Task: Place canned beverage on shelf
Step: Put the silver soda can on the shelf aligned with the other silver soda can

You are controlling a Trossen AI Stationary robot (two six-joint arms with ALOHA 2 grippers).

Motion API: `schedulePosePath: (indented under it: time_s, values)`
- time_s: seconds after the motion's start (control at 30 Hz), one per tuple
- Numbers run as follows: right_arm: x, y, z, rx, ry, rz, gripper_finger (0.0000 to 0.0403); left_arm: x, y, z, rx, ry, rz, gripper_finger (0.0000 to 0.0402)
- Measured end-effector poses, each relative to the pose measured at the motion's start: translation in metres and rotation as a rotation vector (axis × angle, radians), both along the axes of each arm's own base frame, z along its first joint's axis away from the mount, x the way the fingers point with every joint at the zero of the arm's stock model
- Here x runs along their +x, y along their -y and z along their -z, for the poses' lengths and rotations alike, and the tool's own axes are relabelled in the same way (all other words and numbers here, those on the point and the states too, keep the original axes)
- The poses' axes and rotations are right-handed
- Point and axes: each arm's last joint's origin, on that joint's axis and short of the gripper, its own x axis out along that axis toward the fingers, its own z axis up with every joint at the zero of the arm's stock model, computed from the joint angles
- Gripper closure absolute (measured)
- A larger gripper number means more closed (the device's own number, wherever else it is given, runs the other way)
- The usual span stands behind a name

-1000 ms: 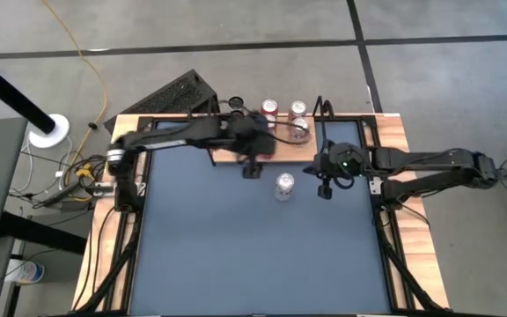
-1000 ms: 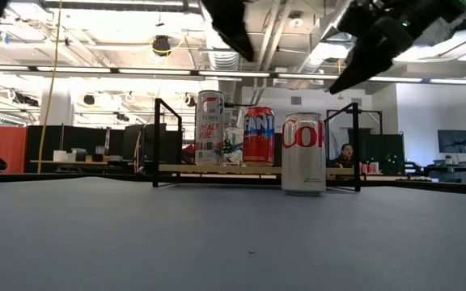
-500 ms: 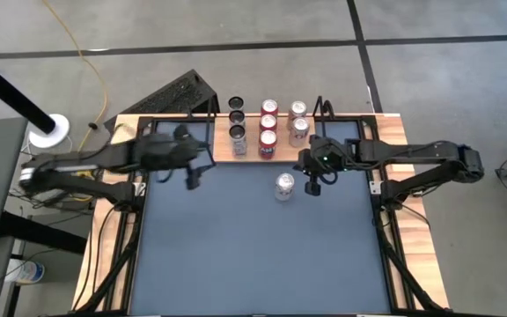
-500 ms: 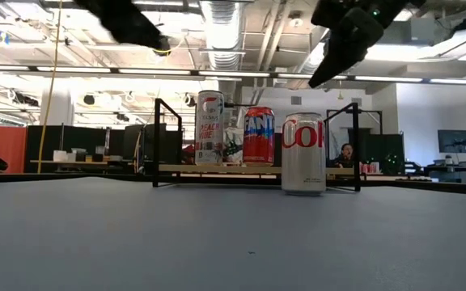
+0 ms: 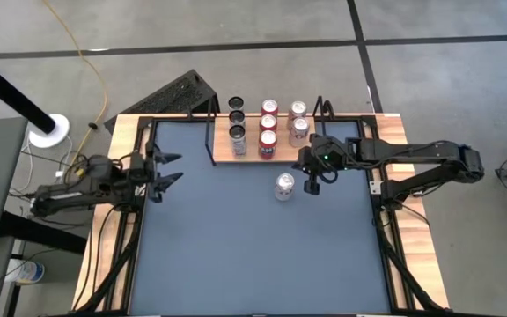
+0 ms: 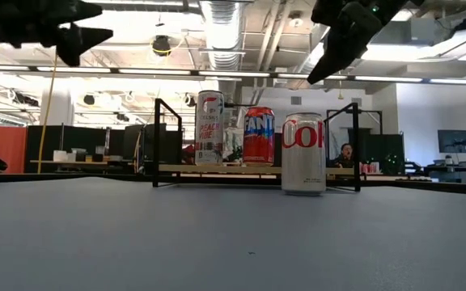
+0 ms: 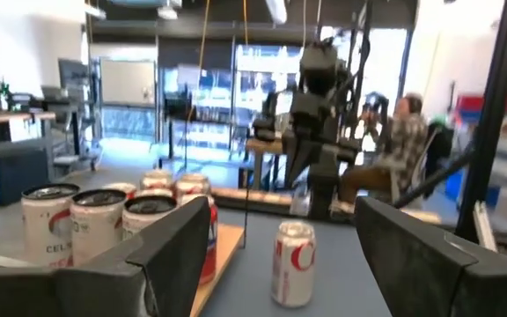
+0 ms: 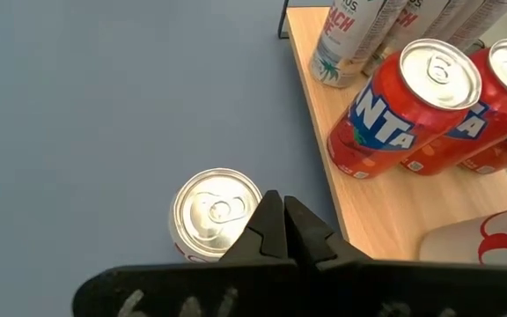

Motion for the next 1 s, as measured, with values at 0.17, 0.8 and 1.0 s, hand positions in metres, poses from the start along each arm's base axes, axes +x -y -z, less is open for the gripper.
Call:
schedulePosePath:
  time_s: [0.17, 0.8, 1.0]
  values:
    - [0.000, 0.000, 0.000, 0.022, 0.008, 0.012, 0.0403, 0.001, 0.000, 0.021, -0.029, -0.010, 0.009, 0.0133]
    - [0.002, -0.005, -0.001, 0.120, 0.045, 0.035, 0.0210, 0.016, -0.003, 0.073, -0.120, -0.219, -0.014, 0.0133]
    - [0.000, -0.013, -0.009, 0.134, 0.014, 0.013, 0.0121, 0.016, -0.002, 0.074, -0.116, -0.245, 0.001, 0.0133]
